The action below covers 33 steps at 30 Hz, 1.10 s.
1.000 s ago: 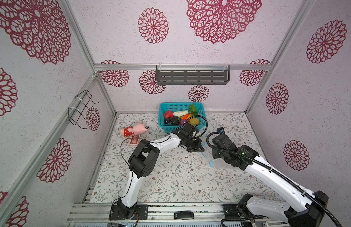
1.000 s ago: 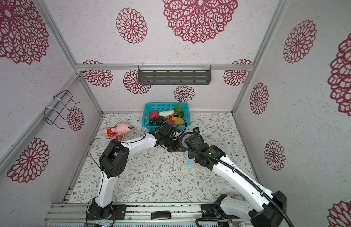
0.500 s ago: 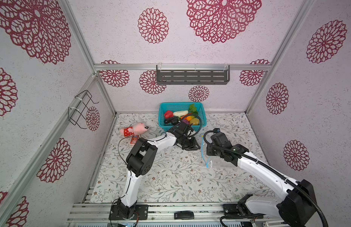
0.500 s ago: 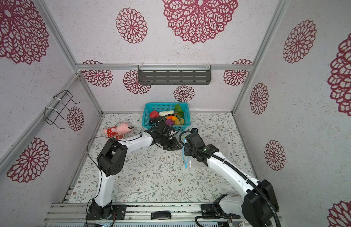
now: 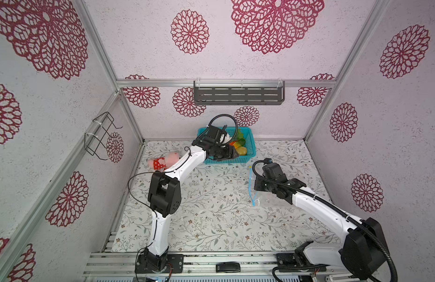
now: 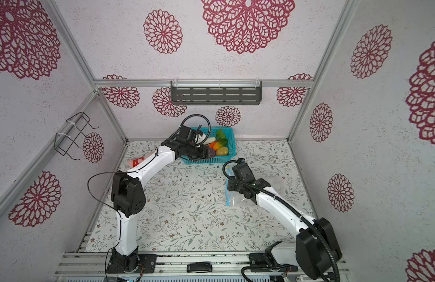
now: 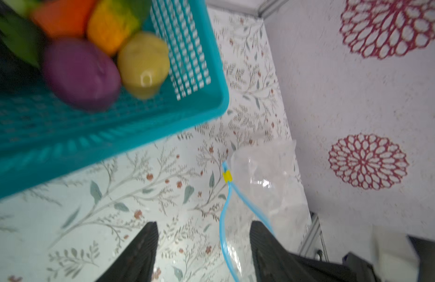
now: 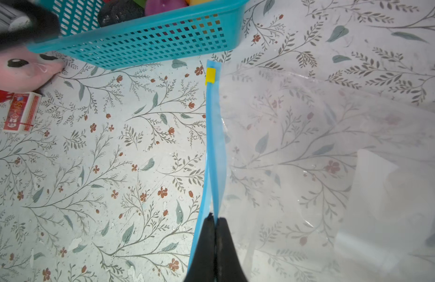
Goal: Place the food in the zip-top bag and seal the zipper
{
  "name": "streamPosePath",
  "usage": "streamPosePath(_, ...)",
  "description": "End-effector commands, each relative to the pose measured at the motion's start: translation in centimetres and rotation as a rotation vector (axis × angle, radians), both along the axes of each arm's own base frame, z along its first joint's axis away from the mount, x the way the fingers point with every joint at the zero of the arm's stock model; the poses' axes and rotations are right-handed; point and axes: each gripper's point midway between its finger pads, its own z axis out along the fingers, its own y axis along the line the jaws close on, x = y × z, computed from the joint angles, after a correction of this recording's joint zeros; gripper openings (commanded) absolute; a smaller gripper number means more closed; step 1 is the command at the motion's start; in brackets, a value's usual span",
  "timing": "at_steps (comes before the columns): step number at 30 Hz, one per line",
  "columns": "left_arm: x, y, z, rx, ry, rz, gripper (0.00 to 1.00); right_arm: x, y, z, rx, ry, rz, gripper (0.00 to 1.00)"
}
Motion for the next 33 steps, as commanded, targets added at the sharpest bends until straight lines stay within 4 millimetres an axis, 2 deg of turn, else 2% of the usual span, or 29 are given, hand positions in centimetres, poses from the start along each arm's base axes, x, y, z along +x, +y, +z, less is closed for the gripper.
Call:
streamPosePath(1, 1.8, 1.7, -3.7, 0.179, 0.028, 0.009, 0.67, 0.3, 0.2, 0.9, 0.025, -0.032, 0.006, 0.00)
streamPosePath(8, 6.3, 2.0, -6.2, 0.179, -0.002, 0.031, 0.74, 0.0, -0.2, 0.8, 0.018, -0.023, 0.007, 0.00)
streamPosePath(13, 7.5, 2.2, -7.3, 0.165, -0.027, 0.014, 0.76, -0.4, -0.5, 0.9, 0.019, -0.030, 0.007, 0.00)
streamPosePath(17, 7.0, 1.8, -8.2, 0.179, -0.025, -0.013, 0.76, -0.7, -0.7, 0.9, 0.016, -0.029, 0.004, 0.00)
streamPosePath(22, 5.8, 2.3, -9.8, 0.276, -0.023, -0.043, 0.74, -0.9, -0.9, 0.8, 0.018, -0.032, -0.001, 0.00)
streamPosePath(33, 3.9, 3.0, -10.4, 0.314, 0.001, -0.059, 0.73, -1.3, -1.1, 0.9, 0.027, -0.029, -0.006, 0.00)
